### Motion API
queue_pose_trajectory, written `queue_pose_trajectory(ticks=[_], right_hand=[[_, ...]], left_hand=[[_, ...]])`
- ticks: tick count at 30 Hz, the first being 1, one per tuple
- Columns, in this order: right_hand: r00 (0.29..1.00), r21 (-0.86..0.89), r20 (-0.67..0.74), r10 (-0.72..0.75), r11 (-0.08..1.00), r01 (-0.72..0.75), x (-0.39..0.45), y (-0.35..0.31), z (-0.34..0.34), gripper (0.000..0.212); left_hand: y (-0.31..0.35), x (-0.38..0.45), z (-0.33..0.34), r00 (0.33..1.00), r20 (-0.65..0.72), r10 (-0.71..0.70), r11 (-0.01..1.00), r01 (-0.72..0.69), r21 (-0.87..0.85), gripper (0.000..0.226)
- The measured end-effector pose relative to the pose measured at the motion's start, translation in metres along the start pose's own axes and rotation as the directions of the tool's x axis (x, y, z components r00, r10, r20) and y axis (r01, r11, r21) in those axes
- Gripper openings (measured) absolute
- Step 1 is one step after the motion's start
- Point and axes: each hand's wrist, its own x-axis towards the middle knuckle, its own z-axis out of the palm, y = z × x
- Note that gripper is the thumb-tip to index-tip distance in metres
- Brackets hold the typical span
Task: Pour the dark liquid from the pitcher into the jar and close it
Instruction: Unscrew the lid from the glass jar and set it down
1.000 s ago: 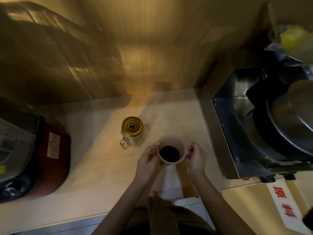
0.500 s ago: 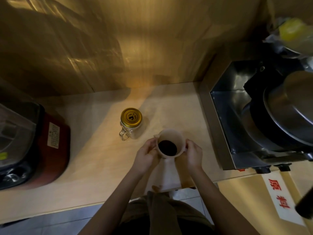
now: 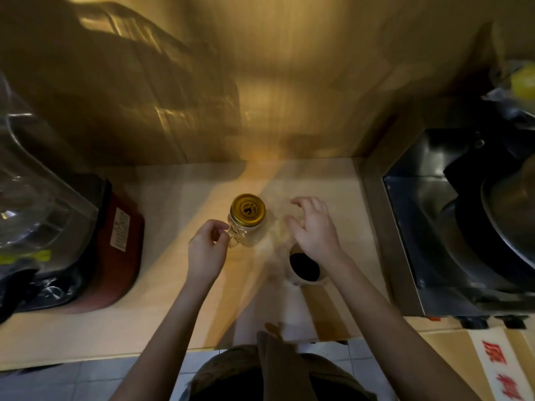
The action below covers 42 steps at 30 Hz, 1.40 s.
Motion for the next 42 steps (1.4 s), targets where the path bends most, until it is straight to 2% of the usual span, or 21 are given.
queue_pose_trajectory(ticks=[2,5,8,10,15,20,23,24,26,29,32,34,36,39,42], right_hand=[[0.992,-0.015,0.12,-0.035,0.999,0.037,0.012,-0.017,0.008,0.051],[0.965,-0.132,0.251,-0.072,0.985,0.108,0.025,-0.04,0.023,0.08],[0.942,-0.237,0.328,-0.076,0.958,0.16,0.034,-0.05,0.038,0.096],[0.933,-0.289,0.354,-0.073,0.94,0.183,0.037,-0.052,0.047,0.095],[0.936,-0.391,0.33,-0.12,0.885,0.252,0.037,-0.051,0.058,0.079],[0.921,-0.369,0.343,-0.187,0.874,0.315,0.043,-0.047,0.053,0.077],[0.871,-0.276,0.454,-0.188,0.9,0.338,0.056,-0.047,0.038,0.078],[0.85,-0.193,0.501,-0.162,0.937,0.292,0.063,-0.047,0.03,0.077],[0.815,0.04,0.573,-0.085,0.996,0.076,0.078,-0.041,0.016,0.076],[0.802,0.251,0.597,0.034,0.941,-0.227,0.093,-0.023,0.002,0.073],[0.79,0.326,0.598,0.136,0.859,-0.395,0.103,0.002,-0.003,0.073],[0.783,0.357,0.596,0.179,0.814,-0.458,0.108,0.019,-0.002,0.077],[0.782,0.335,0.591,0.198,0.822,-0.461,0.11,0.032,0.006,0.079],[0.797,0.332,0.553,0.242,0.814,-0.477,0.107,0.039,0.024,0.06],[0.81,0.382,0.53,0.25,0.783,-0.491,0.101,0.045,0.045,0.054]], left_hand=[[-0.009,0.004,0.003,0.999,-0.051,-0.02,0.999,0.022,0.042,0.024],[-0.024,0.012,0.014,0.996,0.085,-0.018,0.989,0.006,0.147,0.043],[-0.028,0.015,0.023,0.982,0.186,0.025,0.985,-0.056,0.164,0.046],[-0.029,0.014,0.028,0.976,0.208,0.064,0.991,-0.086,0.102,0.044],[-0.037,0.017,0.036,0.983,0.182,-0.012,1.0,0.011,0.005,0.046],[-0.048,0.017,0.038,0.974,0.194,-0.113,0.991,0.126,-0.054,0.044],[-0.051,0.018,0.038,0.971,0.2,-0.13,0.985,0.15,-0.09,0.044],[-0.051,0.018,0.038,0.97,0.203,-0.136,0.981,0.16,-0.11,0.043],[-0.052,0.019,0.038,0.965,0.214,-0.15,0.971,0.184,-0.15,0.043],[-0.055,0.019,0.039,0.961,0.222,-0.166,0.963,0.206,-0.173,0.044],[-0.056,0.018,0.04,0.956,0.225,-0.189,0.95,0.236,-0.205,0.043],[-0.056,0.017,0.04,0.955,0.223,-0.197,0.945,0.246,-0.218,0.043],[-0.056,0.016,0.041,0.956,0.218,-0.198,0.944,0.245,-0.22,0.042],[-0.055,0.015,0.042,0.958,0.202,-0.206,0.942,0.249,-0.224,0.037],[-0.054,0.014,0.041,0.958,0.188,-0.216,0.939,0.257,-0.23,0.038]])
